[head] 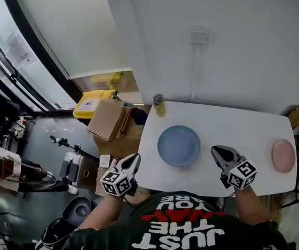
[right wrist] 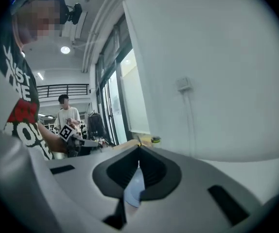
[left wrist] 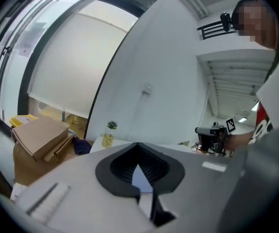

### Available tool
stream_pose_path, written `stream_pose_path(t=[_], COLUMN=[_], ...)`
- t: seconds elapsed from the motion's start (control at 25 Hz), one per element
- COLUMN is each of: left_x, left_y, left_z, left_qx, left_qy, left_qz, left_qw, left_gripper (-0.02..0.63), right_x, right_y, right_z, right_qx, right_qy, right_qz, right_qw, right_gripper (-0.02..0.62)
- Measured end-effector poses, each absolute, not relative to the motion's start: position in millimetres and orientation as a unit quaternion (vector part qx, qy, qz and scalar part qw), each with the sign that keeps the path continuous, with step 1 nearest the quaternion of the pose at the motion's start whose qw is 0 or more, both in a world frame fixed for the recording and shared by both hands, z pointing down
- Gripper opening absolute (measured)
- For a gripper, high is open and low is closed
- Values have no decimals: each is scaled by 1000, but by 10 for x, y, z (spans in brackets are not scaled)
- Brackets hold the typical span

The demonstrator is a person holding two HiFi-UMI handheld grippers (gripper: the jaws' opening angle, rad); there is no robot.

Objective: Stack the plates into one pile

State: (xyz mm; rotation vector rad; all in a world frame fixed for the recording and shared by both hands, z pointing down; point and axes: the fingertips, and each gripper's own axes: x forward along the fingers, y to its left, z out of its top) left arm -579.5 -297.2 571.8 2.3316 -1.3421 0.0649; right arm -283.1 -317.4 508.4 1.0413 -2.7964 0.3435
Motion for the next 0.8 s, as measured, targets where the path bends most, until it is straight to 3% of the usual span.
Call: stream_pose_path(t=[0.24, 0.6, 0.8], left_x=[-5966, -5562, -5399], left_y=[-2967, -2936, -3147], left_z=[5761, 6071, 6668], left_qx=[878, 885, 852], left_qy=[-417, -381, -378], left_qz=[45, 89, 126], left_qw=[230, 251, 339], left_gripper=[9, 9, 9], right_x=[-3387, -3423, -3400], right_y=[-2857, -2615, -2527], right_z=[5082, 5254, 5449], right_qx=[402, 429, 424], right_qy=[-901, -889, -888], right_qz=[141, 138, 154], right_qw=[78, 77, 89], right_gripper=[6, 6, 6])
